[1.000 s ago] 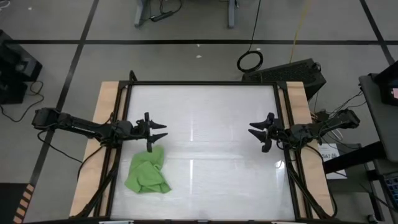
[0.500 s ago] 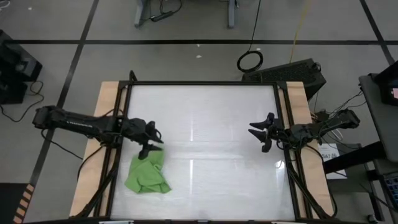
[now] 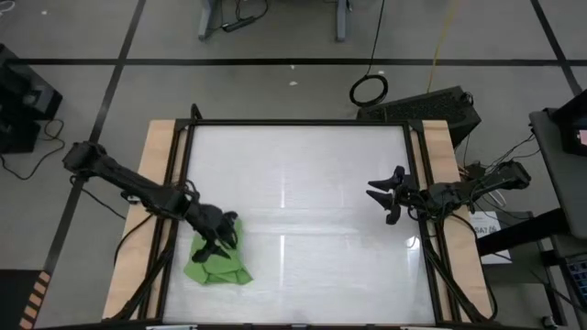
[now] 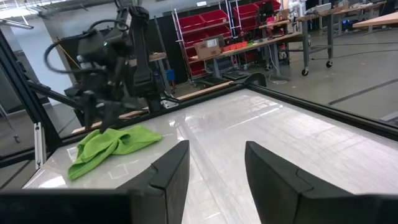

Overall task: Roll towel
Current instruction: Fold the green towel

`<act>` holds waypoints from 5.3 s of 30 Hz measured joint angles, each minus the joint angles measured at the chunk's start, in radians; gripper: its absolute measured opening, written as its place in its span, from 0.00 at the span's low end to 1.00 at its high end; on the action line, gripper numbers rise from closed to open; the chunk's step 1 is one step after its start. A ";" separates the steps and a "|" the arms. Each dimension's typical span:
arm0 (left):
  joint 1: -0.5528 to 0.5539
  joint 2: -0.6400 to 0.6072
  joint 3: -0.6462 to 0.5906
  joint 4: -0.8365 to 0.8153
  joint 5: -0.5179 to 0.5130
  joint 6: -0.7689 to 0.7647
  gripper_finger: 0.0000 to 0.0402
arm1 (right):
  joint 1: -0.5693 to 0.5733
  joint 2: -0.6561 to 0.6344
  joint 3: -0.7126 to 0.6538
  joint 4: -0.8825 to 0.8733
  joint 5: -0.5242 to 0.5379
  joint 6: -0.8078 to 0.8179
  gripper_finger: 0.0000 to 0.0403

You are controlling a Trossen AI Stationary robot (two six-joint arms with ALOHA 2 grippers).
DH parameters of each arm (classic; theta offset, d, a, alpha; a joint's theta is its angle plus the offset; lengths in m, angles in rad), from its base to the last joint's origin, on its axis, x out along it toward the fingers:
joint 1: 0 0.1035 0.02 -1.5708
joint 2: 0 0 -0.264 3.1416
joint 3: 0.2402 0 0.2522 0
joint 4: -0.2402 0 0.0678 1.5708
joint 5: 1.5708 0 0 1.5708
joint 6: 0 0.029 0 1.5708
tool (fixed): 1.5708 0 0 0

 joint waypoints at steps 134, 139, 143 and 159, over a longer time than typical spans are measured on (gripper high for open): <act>0.310 0.588 0.440 0.666 -0.401 0.480 0.02 | -0.007 0.764 0.243 0.510 -0.133 -0.186 0.42; 0.310 0.588 0.440 0.666 -0.399 0.479 0.03 | -0.008 0.913 0.384 0.396 -0.128 -0.227 0.49; 0.306 0.588 0.440 0.661 -0.401 0.477 0.03 | -0.020 1.000 0.470 0.289 -0.120 -0.226 0.51; 0.295 0.588 0.440 0.610 -0.435 0.487 0.03 | -0.029 1.065 0.507 0.222 -0.102 -0.204 0.16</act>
